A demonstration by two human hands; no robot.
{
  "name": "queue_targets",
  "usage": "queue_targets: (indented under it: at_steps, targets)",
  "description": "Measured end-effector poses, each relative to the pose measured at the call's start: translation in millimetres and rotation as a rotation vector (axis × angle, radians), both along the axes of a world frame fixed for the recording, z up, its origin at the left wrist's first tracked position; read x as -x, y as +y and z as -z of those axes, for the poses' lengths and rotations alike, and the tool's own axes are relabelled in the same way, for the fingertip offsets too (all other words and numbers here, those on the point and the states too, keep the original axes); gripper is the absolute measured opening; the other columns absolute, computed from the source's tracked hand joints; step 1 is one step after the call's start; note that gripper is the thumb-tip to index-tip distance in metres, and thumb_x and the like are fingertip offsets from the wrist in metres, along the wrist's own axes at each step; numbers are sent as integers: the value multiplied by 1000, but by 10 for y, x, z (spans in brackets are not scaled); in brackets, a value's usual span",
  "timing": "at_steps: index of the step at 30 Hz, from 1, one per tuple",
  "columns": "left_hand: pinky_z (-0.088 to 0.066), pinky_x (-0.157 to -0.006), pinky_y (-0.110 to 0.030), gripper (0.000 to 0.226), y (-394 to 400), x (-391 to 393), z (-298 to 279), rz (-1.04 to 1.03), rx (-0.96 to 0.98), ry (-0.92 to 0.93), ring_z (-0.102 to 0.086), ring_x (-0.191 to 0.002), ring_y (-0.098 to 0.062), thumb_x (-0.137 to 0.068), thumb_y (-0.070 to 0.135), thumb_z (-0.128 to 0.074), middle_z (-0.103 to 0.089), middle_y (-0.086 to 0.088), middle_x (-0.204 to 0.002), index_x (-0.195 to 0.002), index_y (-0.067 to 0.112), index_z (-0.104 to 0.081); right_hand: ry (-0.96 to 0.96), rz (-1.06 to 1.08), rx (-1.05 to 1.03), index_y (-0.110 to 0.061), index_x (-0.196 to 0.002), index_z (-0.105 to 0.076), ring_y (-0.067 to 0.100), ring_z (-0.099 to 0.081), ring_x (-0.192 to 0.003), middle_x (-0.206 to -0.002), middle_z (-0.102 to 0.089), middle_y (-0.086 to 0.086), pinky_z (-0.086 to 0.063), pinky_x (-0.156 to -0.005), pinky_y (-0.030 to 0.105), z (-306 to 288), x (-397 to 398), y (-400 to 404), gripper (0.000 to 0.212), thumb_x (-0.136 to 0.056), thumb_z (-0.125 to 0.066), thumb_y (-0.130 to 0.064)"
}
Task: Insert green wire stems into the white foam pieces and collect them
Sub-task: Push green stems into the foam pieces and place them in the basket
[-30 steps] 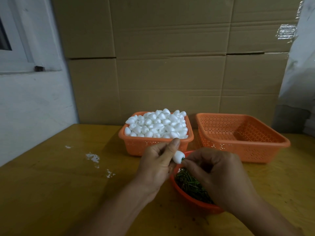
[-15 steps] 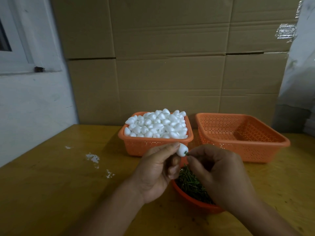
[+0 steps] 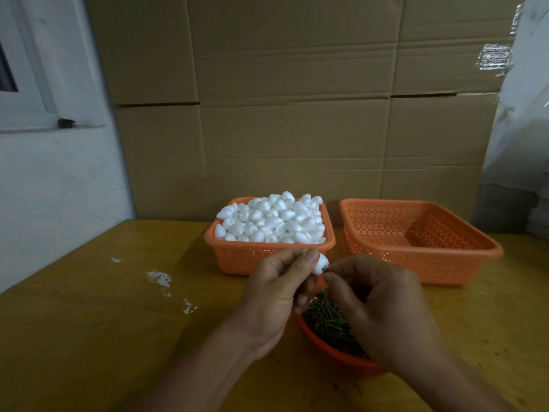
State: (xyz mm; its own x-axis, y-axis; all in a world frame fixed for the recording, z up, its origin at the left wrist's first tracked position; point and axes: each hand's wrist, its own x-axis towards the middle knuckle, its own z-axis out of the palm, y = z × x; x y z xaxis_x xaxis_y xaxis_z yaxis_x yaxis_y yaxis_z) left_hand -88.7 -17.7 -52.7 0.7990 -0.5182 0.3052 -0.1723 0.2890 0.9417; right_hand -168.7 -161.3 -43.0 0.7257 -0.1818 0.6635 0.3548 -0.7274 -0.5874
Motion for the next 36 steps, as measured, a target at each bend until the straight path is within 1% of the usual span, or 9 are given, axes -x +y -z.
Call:
queue_targets:
  at_steps: [4, 11, 17, 19, 23, 27, 30, 33, 36]
  targets:
    - [-36, -50, -18, 27, -5, 6, 4, 0, -6, -19, -45, -55, -9, -92, 43, -68, -51, 0, -65, -85, 17, -72, 6, 12, -4, -30, -76, -71, 9, -60, -49, -61, -66, -13, -41, -43, 16, 2, -4, -3, 14, -84, -75, -19]
    - [-37, -50, -18, 18, -12, 9, 16, -2, -13, -63, -45, -54, -8, -90, 38, -66, -51, 0, -65, -82, 23, -72, -16, 17, 12, -31, -75, -70, 7, -59, -47, -61, -67, -15, -38, -41, 12, 20, -7, 22, 17, -84, -76, -18]
    - [-37, -50, -18, 26, -10, 22, 4, -22, 3, -62, -45, -54, -8, -90, 48, -64, -51, 1, -63, -78, 26, -71, -36, -35, -28, -30, -78, -70, 1, -65, -53, -67, -70, -23, -48, -48, 17, 26, -12, 69, 17, -86, -75, -16]
    - [-37, -50, -18, 25, -12, 22, 0, -22, -1, -72, -45, -54, -7, -89, 48, -62, -50, 2, -63, -76, 28, -71, -27, -44, -41, -30, -79, -70, 3, -65, -53, -67, -70, -20, -50, -49, 25, 33, -12, 75, 16, -87, -74, -16]
    - [-37, -51, -18, 27, -14, 31, 4, -28, -2, -101, -45, -55, -6, -92, 47, -59, -49, 3, -63, -75, 30, -69, -34, -28, -50, -29, -79, -70, 4, -64, -52, -65, -70, -18, -49, -49, 24, 36, -10, 84, 15, -87, -74, -17]
    - [-37, -51, -19, 27, -27, 19, 27, -49, 6, -118, -44, -55, -7, -92, 47, -60, -49, 1, -62, -76, 28, -70, 3, -73, -77, -27, -81, -71, 7, -68, -58, -69, -73, -15, -53, -55, 32, 41, -19, 65, 11, -89, -72, -19]
    - [-37, -49, -19, 28, -45, 0, 48, -83, 10, -131, -45, -53, -7, -90, 49, -62, -49, 2, -60, -76, 26, -72, 15, -101, -113, -28, -80, -72, 8, -65, -53, -67, -72, -12, -50, -48, 24, 43, -45, 24, 12, -89, -72, -20]
    - [-35, -47, -19, 42, -57, -17, 66, -84, 17, -117, -44, -51, -8, -86, 60, -61, -49, 0, -61, -83, 20, -73, 41, -129, -175, -26, -78, -73, 4, -59, -47, -62, -70, -8, -39, -45, 11, 42, -80, -24, 15, -89, -73, -17]
    - [-34, -46, -21, 55, -62, -17, 82, -92, -4, -91, -44, -51, -11, -88, 69, -54, -52, -3, -62, -91, 17, -71, 74, -116, -245, -25, -78, -73, 1, -60, -50, -68, -72, -5, -41, -46, 10, -8, -118, -108, 12, -88, -73, -19]
